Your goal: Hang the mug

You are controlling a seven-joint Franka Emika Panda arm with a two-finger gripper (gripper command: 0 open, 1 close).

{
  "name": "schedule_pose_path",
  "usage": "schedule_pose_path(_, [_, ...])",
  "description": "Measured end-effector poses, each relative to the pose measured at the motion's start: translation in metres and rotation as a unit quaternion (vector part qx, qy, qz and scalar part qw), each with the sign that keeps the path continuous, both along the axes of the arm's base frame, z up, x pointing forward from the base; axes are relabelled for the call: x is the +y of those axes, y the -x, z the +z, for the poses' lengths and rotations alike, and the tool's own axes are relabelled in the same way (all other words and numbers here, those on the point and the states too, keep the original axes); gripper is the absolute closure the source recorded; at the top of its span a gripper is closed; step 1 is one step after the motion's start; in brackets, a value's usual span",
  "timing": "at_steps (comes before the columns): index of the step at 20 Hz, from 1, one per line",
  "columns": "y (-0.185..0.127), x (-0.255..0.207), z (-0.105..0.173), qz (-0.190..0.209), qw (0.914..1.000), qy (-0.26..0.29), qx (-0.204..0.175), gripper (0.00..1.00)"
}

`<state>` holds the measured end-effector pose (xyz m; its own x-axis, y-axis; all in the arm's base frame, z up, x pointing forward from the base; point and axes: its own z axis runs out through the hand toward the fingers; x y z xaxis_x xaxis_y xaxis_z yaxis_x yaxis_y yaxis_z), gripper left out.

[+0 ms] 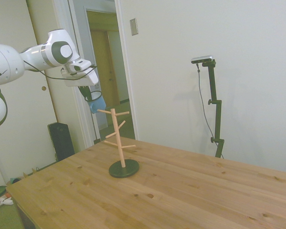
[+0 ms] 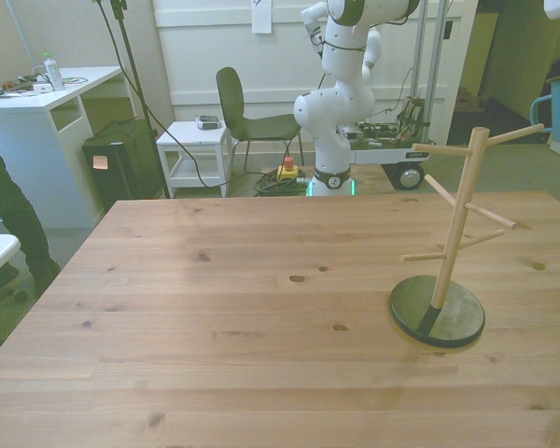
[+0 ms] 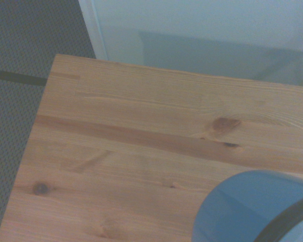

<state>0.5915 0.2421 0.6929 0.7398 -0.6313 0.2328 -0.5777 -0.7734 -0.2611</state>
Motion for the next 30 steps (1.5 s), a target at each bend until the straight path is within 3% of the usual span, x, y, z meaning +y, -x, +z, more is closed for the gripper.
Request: schedule_pose_path(30, [-0.012,-0.024,-0.01,0.001,1.0,-0.002,0.008,1.0])
